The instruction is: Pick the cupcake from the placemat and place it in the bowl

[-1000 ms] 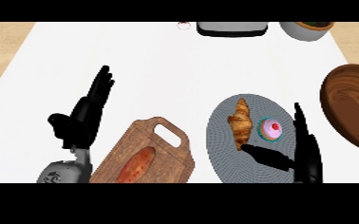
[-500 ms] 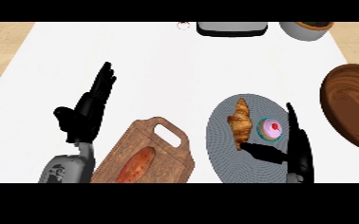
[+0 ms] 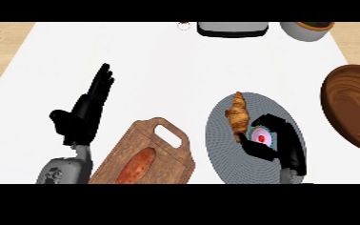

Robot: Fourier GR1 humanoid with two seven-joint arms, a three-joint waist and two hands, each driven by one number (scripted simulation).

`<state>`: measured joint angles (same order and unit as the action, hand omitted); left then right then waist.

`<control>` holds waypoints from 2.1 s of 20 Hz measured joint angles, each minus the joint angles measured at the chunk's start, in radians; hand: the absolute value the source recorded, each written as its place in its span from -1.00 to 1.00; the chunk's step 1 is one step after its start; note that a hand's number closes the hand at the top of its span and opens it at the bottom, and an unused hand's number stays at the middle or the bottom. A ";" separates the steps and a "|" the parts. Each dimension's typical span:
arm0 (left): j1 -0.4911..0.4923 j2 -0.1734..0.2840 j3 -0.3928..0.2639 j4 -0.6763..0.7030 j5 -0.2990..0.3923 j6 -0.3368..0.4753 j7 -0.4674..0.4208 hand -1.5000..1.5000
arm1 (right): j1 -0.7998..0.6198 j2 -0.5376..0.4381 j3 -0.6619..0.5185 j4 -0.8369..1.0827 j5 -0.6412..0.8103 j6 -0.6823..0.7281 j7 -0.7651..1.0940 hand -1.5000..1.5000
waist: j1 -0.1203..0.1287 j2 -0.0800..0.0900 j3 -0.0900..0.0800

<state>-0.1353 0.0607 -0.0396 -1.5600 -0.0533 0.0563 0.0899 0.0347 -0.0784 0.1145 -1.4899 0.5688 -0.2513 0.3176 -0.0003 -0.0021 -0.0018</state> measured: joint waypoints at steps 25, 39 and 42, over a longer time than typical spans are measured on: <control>0.013 0.004 0.021 -0.015 0.002 0.000 0.019 0.00 | 0.612 -0.330 -0.148 -0.901 -0.431 0.380 -0.614 1.00 | -0.029 -0.004 0.001; -0.005 -0.008 0.006 -0.016 -0.007 -0.005 0.028 0.00 | 0.325 -0.498 -0.524 -0.979 -0.623 0.373 -0.112 1.00 | 0.001 0.003 0.000; 0.000 -0.008 0.002 -0.016 -0.006 -0.013 0.023 0.00 | 0.192 -0.561 -0.561 -0.935 -0.676 0.375 0.011 1.00 | 0.004 0.003 0.000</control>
<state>-0.1349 0.0528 -0.0374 -1.5756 -0.0597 0.0436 0.1132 0.2271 -0.6394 -0.4464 -2.4254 -0.1074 0.1234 0.3285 0.0042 0.0007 -0.0016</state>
